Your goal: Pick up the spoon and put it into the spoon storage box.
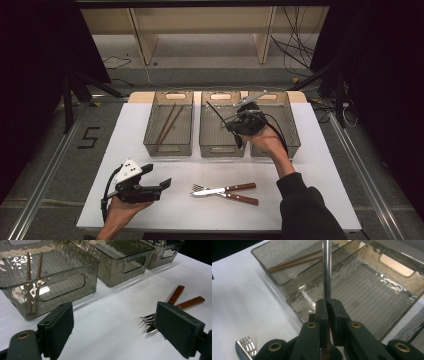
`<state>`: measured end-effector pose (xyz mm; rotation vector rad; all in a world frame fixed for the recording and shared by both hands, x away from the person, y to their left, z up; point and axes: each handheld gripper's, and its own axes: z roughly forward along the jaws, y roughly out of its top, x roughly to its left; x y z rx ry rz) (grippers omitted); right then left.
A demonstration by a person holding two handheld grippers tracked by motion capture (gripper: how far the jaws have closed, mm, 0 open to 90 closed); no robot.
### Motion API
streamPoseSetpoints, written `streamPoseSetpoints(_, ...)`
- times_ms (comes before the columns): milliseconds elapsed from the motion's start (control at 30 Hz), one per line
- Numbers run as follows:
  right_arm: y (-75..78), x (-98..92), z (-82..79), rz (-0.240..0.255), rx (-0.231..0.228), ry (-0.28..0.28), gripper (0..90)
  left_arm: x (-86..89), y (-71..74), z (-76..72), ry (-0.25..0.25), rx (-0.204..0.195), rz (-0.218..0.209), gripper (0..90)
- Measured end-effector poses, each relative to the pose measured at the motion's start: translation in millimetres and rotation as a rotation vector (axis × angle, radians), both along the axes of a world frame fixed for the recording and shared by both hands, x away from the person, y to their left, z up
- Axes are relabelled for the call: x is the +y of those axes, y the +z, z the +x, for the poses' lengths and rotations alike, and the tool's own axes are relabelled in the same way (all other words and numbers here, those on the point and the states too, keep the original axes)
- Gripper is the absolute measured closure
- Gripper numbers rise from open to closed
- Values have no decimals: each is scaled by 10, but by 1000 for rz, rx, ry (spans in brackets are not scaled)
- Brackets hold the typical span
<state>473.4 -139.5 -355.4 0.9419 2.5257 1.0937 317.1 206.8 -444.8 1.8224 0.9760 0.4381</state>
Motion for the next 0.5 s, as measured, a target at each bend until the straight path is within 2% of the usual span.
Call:
streamPoseSetpoints(133, 25, -7, 41, 10, -18, -28, 860, 4, 2, -1, 0, -6, -5, 153)
streamPoseSetpoints(500, 16, 6, 170, 16, -30, -87, 860, -1, -1, -4, -4, -7, -5, 153)
